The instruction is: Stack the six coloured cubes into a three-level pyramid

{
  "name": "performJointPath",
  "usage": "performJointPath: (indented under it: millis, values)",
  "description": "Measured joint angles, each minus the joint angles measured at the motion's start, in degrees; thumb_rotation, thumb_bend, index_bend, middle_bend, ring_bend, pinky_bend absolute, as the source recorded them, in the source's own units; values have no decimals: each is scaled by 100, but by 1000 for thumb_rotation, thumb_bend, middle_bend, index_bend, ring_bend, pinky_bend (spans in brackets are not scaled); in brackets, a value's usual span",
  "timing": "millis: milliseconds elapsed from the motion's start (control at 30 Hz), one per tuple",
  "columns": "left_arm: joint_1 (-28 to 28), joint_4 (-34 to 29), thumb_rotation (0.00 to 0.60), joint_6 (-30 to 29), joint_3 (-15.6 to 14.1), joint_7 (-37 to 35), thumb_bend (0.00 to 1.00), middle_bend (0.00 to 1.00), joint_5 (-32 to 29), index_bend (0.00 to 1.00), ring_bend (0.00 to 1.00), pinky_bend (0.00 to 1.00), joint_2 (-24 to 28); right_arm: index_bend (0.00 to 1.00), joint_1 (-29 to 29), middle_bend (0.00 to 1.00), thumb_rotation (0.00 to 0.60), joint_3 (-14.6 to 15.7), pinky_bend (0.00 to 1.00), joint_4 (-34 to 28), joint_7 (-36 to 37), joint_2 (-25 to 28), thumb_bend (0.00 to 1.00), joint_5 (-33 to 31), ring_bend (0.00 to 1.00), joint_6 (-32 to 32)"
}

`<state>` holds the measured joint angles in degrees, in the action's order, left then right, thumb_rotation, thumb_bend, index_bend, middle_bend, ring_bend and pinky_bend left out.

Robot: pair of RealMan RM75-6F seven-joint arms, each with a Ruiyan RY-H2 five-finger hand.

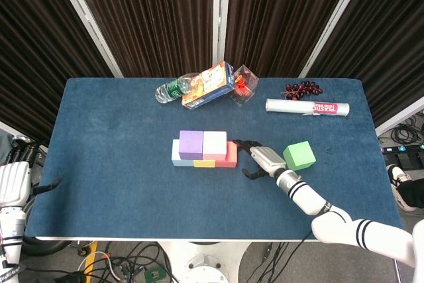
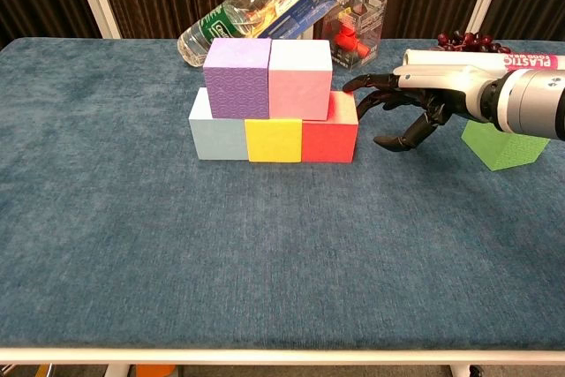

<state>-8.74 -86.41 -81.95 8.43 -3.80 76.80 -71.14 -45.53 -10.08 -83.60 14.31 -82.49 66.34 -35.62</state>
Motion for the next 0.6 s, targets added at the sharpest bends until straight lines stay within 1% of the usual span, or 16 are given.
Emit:
performJointPath:
  millis: [100,200,300,367,467,533,600]
  values:
    - [4,-3,600,0,1,-15,89,160,1,150,127,122,15,0,58,167,600,1,0,-124,-22,126,393,37,0,-114]
    - [15,-14,600,-32,5,-27,89,160,13,150,127,123,28,0,165,166,600,5,0,-390,-82,417,387,117,0,-319]
    - [23,-32,600,-70,12,-35,89,160,37,150,127,123,38,0,309,166,600,8,0,-742,-214,857,367,190,0,-589]
    - [18,-51,600,-74,15,-23,89,160,52,150,127,123,45,0,429,165,600,15,0,-984,-426,1219,341,232,0,-849]
    - [7,-85,600,-71,14,-9,89,160,75,150,127,123,57,0,617,161,600,43,0,-1320,-884,1711,281,261,0,-1238]
    - [7,-121,600,-76,3,-15,89,160,106,150,127,123,73,0,771,160,600,83,0,-1574,-1231,2049,202,254,0,-1494]
    - [2,-160,600,-62,-8,-38,89,160,128,150,127,122,98,0,899,155,600,137,0,-1753,-1503,2320,147,232,0,-1680]
